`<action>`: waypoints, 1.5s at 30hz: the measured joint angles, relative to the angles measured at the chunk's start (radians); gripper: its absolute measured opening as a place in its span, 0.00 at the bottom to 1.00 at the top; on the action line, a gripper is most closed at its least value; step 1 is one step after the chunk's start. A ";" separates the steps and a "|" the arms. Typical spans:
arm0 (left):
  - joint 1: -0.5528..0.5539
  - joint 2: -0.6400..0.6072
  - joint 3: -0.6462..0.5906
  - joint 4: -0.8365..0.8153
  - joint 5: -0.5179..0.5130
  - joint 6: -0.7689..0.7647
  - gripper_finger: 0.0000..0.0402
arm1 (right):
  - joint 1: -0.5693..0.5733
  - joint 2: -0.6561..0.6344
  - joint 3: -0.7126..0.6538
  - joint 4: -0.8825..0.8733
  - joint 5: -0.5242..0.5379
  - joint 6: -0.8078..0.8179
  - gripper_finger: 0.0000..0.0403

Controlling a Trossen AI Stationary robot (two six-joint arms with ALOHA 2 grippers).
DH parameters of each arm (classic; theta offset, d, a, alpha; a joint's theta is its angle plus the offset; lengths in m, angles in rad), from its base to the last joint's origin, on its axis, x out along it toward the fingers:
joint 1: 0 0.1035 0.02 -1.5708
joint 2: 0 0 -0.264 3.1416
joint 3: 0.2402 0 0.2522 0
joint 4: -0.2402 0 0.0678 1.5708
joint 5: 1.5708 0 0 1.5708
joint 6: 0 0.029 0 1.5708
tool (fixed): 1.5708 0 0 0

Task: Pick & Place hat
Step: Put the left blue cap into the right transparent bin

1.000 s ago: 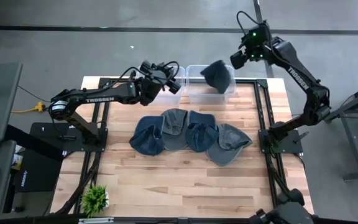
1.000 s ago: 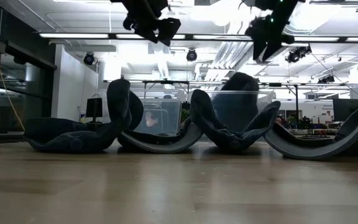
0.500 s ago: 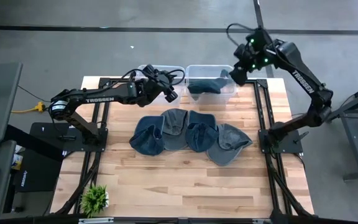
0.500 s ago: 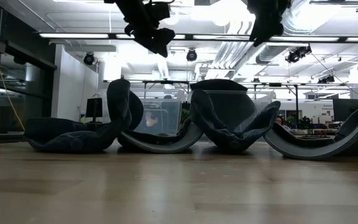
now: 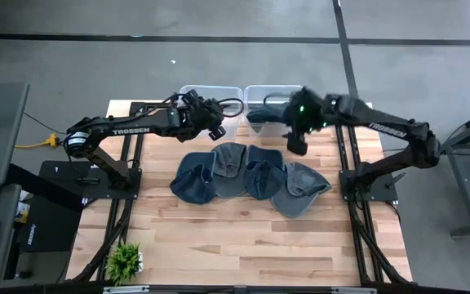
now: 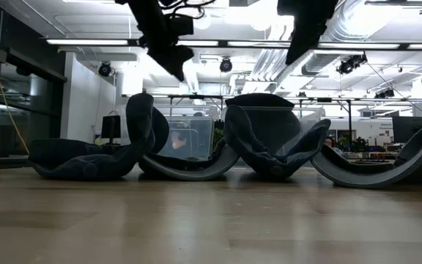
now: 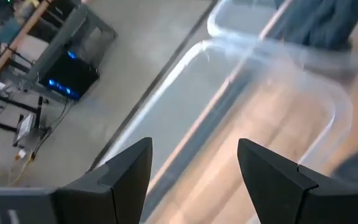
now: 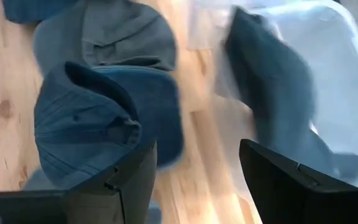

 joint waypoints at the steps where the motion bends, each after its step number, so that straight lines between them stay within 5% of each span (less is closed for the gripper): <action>1: 0.000 0.000 0.000 -0.020 0.000 -0.011 0.58 | 0.021 -0.007 -0.032 0.034 0.013 0.004 0.56; 9: 0.000 0.000 -0.002 -0.141 0.035 -0.094 0.58 | 0.188 -0.047 -0.264 0.334 0.158 0.062 0.56; 28: -0.124 -0.078 -0.221 -0.078 -0.025 -0.273 0.58 | 0.505 -0.047 -0.701 1.047 0.456 0.121 0.56; 40: -0.198 -0.077 -0.225 -0.079 -0.052 -0.308 0.58 | 0.605 -0.013 -0.758 1.216 0.438 -0.063 0.56; 45: -0.198 -0.077 -0.225 -0.020 0.034 -0.312 0.58 | 0.602 0.076 -0.757 1.336 0.504 -0.080 0.56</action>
